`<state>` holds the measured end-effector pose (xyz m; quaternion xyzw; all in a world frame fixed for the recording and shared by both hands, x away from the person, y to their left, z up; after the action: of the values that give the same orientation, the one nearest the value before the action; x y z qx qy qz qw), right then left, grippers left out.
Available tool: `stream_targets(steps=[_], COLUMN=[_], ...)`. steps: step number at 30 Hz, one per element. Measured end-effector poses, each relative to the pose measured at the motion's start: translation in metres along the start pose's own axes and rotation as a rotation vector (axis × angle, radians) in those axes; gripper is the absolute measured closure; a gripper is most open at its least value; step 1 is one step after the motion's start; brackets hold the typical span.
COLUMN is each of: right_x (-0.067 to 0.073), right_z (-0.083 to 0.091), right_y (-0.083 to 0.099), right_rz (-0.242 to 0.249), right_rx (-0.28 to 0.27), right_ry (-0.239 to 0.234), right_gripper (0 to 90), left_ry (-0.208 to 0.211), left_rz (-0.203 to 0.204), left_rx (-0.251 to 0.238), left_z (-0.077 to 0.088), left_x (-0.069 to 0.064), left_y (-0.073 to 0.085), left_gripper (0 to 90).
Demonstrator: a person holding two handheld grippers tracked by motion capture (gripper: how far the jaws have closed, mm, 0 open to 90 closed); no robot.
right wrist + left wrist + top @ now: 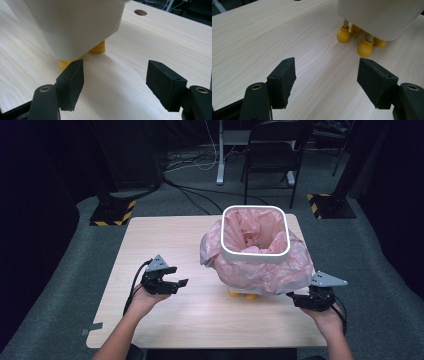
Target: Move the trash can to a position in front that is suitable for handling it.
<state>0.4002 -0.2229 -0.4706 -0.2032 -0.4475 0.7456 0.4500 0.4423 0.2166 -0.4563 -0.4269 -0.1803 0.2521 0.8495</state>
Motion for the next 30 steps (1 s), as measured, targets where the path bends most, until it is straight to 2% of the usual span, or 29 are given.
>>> stream_targets(steps=[15, 30], right_x=[0.005, 0.012], right_z=[0.005, 0.015], right_y=[-0.015, -0.033], right_rz=[0.018, 0.025], right_rx=[-0.040, -0.073], right_ry=[0.011, -0.001], right_gripper=[29.5, 30.9], left_ry=[0.017, 0.026], left_rz=[-0.047, -0.094], left_rx=[-0.019, -0.032], left_z=[-0.010, -0.014], left_x=[-0.014, -0.024], left_y=[-0.027, -0.049], left_gripper=[29.6, 30.4])
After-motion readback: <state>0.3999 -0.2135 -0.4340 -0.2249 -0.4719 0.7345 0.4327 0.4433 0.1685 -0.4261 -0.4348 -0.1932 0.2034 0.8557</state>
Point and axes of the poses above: each handheld gripper's, and its own axes: z roughly backward along the jaws, y roughly out of its underside, x roughly to its left, the point moved 5 cm from there along -z, roughly forward along the jaws, and after that the axes turned 10 degrees about -z, right-handed, at the moved point
